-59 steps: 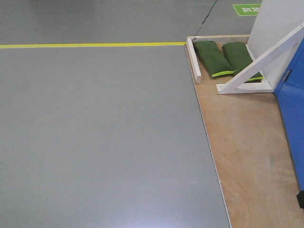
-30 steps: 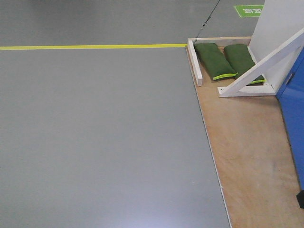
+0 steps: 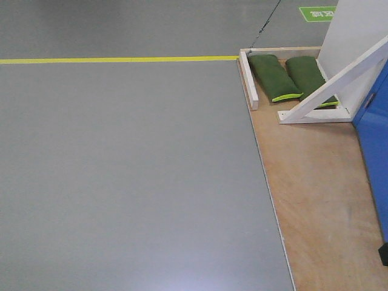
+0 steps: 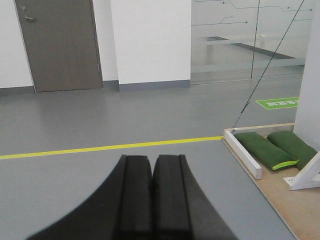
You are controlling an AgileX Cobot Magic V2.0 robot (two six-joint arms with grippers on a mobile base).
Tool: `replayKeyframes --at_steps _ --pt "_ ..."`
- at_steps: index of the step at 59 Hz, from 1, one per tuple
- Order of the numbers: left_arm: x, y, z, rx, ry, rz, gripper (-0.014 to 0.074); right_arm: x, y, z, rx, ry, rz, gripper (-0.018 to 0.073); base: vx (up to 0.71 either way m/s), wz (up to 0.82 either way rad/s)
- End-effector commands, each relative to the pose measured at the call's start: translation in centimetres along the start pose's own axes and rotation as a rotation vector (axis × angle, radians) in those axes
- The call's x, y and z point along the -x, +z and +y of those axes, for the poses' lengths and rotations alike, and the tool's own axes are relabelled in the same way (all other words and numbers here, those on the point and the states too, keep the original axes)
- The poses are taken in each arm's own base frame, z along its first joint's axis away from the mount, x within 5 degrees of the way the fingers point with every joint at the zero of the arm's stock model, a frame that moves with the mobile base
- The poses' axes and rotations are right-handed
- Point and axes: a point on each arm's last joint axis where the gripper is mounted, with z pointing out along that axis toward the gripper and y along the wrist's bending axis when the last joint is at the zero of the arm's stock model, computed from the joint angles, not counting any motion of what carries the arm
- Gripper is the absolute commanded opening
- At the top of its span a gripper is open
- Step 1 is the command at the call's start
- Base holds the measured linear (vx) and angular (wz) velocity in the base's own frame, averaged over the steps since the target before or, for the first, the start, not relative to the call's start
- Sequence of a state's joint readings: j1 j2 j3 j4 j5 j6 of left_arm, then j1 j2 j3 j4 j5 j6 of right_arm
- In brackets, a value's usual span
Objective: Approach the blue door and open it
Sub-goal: 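Drive up beside the blue door and stop facing it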
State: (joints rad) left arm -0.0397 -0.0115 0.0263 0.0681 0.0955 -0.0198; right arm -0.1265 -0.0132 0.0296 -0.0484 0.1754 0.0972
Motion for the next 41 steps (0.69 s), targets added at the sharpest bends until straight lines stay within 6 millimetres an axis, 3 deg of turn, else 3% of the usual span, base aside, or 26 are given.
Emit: replayKeyframes --at_steps 1,16,23,41 --pt "1.8 -0.3 0.0 0.000 -0.008 -0.125 0.0073 0.8 -0.1 0.0 0.002 -0.012 -0.095 -0.0001 0.00 0.00" --pt "1.8 -0.3 0.0 0.000 -0.008 -0.125 0.0073 0.9 0.1 0.0 0.001 -0.012 -0.074 -0.0001 0.00 0.00" --pt "1.8 -0.3 0.0 0.000 -0.008 -0.125 0.0073 1.9 0.3 0.1 -0.002 -0.012 -0.043 -0.0001 0.00 0.00" --pt "1.8 -0.3 0.0 0.000 -0.008 -0.125 0.0073 9.4 0.6 -0.3 -0.115 0.103 -0.017 -0.0001 0.00 0.00"
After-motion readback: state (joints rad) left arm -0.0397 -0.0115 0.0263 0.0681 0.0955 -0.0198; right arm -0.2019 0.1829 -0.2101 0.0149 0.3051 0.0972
